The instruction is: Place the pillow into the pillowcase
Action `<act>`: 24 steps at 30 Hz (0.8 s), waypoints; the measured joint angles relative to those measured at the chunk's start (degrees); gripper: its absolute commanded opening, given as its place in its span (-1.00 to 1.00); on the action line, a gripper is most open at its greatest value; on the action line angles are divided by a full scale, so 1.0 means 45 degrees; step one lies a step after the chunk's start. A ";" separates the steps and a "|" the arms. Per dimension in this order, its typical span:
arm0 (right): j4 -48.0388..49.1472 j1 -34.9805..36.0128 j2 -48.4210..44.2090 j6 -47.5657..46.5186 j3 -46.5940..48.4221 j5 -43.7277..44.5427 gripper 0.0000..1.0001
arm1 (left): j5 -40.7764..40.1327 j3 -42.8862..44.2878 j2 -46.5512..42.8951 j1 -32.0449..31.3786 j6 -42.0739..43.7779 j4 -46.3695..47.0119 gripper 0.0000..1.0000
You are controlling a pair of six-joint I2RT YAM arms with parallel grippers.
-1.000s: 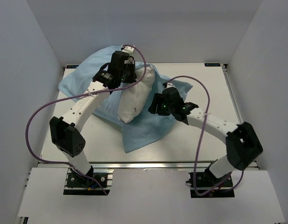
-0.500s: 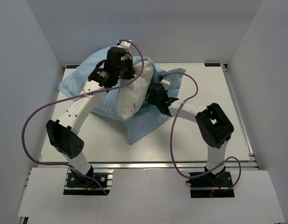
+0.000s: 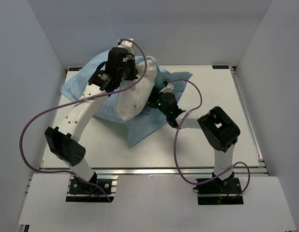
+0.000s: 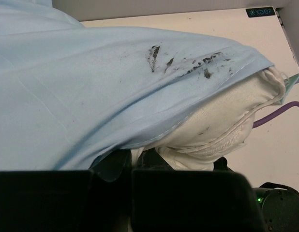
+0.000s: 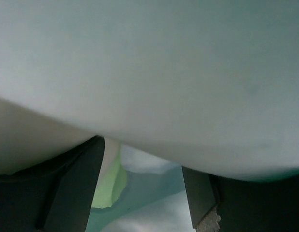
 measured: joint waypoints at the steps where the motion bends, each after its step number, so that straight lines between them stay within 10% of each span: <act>1: 0.0369 -0.0010 0.0078 -0.0029 0.0005 -0.0277 0.36 | -0.0058 0.0044 -0.0005 0.0010 0.0000 0.0005 -1.00; 10: 0.0933 0.0000 0.1632 0.0112 0.1836 -0.0792 0.27 | -0.0379 0.0471 -0.0219 0.0058 -0.0024 -0.0199 -1.00; 15: 0.1214 0.0005 0.2098 0.0384 0.2526 -0.0865 -0.95 | -0.0510 0.0549 -0.0374 0.0068 -0.0034 -0.0199 -1.00; 24: 0.0991 -0.0389 0.0452 0.0486 0.0427 -0.2657 -1.00 | -0.1122 0.0505 -0.0379 0.0044 -0.0131 -0.0219 -1.00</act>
